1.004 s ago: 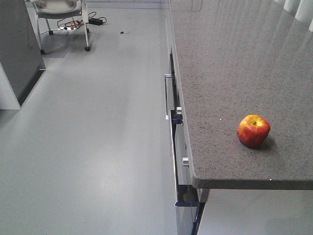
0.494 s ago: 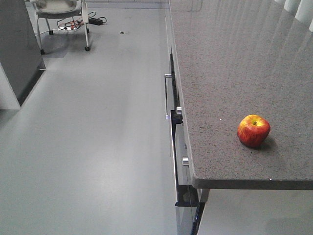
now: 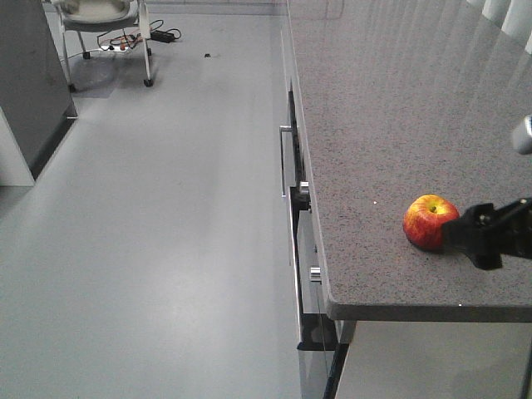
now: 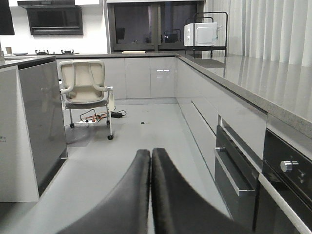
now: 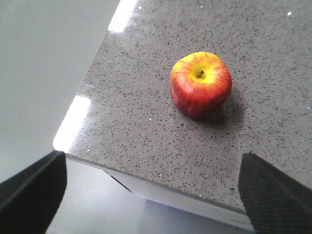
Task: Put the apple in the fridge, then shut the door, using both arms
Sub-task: 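Lower the open right gripper around the apple and close it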
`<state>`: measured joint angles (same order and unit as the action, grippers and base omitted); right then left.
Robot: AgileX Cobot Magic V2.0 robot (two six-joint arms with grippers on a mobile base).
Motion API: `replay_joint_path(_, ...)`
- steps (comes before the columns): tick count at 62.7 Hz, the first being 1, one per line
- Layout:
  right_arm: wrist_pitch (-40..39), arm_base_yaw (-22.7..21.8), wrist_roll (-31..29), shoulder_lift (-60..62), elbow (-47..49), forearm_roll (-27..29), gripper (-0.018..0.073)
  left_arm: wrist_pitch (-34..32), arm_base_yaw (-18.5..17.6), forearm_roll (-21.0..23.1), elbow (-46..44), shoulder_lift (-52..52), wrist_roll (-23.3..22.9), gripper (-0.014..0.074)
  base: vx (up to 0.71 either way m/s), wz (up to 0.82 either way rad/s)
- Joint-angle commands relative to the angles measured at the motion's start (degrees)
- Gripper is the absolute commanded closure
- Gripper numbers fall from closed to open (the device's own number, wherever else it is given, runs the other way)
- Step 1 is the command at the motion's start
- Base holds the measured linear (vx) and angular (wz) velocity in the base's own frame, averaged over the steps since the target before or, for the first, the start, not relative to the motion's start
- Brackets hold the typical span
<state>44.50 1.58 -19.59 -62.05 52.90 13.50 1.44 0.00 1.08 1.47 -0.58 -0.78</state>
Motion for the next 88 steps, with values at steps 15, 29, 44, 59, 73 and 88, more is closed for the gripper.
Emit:
replay_joint_path(15, -3.6, -0.2, 0.4, -14.1, 9.7, -5.9, -0.0135, -4.0, 0.0, 0.4, 1.2, -1.0, -0.2, 0.0603, 0.0, 0.0)
replay_joint_path(29, -4.9, -0.2, 0.4, -22.4, 14.7, -8.4, -0.0125, -4.0, 0.0, 0.4, 1.2, -1.0, -0.2, 0.0603, 0.0, 0.0)
replay_joint_path(44, -6.1, -0.2, -0.3, -29.9, 19.3, -8.7, -0.0114, -4.0, 0.0, 0.4, 1.2, -1.0, -0.2, 0.0603, 0.0, 0.0)
replay_joint_path(59, -7.7, -0.2, -0.3, -36.5, 21.7, -8.6, -0.0102, -4.0, 0.0, 0.4, 1.2, -1.0, -0.2, 0.0603, 0.0, 0.0)
replay_joint_path(73, -7.3, -0.2, -0.2, -38.4, 21.7, -8.4, -0.0001, -4.0, 0.0, 0.4, 1.2, -1.0, -0.2, 0.0603, 0.0, 0.0)
replay_joint_path(88, -5.3, -0.2, 1.8, -36.1, 21.7, -8.3, 0.0169, -4.0, 0.0, 0.4, 1.2, -1.0, -0.2, 0.0603, 0.0, 0.0)
